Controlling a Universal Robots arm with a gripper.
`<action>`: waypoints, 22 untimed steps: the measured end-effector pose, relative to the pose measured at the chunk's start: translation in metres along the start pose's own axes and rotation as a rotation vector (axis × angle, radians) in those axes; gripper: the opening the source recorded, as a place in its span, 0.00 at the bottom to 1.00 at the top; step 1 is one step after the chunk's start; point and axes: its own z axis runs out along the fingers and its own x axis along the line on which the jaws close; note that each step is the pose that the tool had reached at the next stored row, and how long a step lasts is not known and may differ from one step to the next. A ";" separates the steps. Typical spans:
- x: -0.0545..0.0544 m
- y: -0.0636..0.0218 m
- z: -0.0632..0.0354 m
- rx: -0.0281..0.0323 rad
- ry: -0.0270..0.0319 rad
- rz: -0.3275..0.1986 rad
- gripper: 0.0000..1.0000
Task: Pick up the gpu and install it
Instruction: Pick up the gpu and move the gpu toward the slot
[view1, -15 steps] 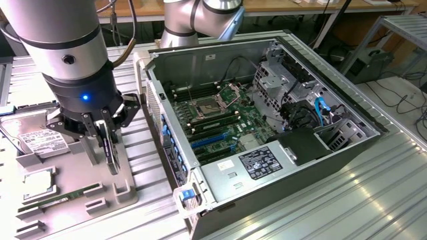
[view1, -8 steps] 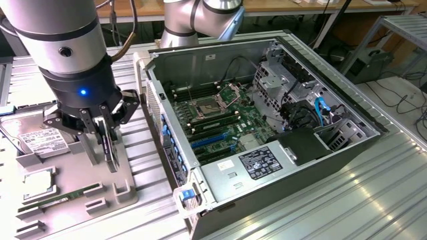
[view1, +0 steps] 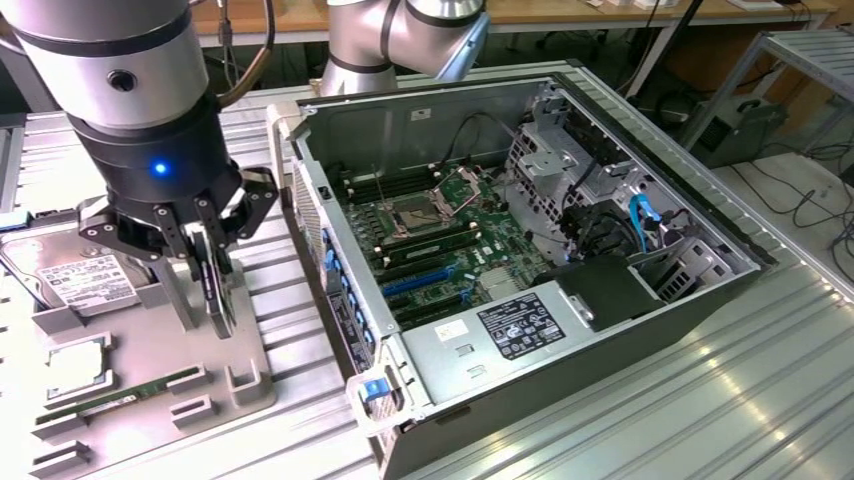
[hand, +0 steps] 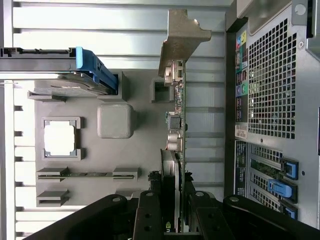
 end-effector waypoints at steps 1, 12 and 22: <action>0.000 0.0000 -0.0003 -0.0001 -0.0001 0.000 0.27; 0.000 0.0001 -0.0036 -0.0001 0.0001 0.000 0.27; 0.000 0.0003 -0.0070 -0.0003 0.0000 0.000 0.27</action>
